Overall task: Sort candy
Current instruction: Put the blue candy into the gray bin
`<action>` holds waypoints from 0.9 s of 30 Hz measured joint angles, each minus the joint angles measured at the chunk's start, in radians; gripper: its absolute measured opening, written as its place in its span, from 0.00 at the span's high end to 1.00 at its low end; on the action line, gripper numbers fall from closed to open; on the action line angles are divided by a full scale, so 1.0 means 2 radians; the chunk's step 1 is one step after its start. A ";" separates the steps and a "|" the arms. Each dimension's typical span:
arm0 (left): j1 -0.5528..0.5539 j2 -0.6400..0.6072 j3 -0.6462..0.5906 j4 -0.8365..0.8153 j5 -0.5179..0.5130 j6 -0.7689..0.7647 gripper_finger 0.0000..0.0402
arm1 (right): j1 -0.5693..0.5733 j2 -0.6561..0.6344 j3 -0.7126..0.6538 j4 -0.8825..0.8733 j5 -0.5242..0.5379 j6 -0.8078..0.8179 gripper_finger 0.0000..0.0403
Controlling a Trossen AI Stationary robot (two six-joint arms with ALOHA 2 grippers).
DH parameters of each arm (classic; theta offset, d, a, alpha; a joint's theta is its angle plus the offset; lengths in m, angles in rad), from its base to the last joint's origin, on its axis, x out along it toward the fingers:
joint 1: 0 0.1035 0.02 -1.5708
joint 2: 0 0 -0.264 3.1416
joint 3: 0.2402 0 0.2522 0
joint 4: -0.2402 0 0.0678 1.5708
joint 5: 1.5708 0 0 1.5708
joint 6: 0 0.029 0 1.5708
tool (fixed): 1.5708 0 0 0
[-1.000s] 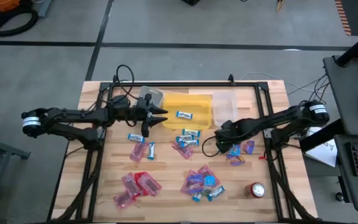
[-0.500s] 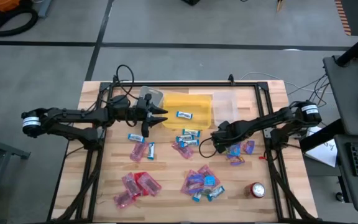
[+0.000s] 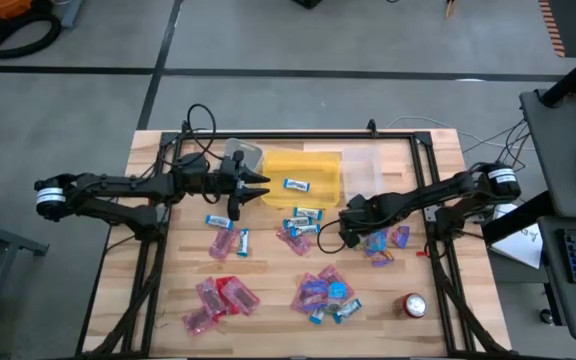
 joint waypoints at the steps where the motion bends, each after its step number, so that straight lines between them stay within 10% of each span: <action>1: 0.000 0.000 0.000 0.000 0.000 0.000 0.67 | 0.001 -0.004 0.003 0.004 0.000 -0.004 0.98; 15: 0.000 0.000 0.000 0.000 0.000 0.007 0.67 | 0.003 -0.014 0.013 0.024 0.005 0.007 0.95; 27: 0.000 0.000 0.000 0.000 0.000 0.012 0.67 | 0.002 0.000 0.014 0.027 0.006 0.062 0.51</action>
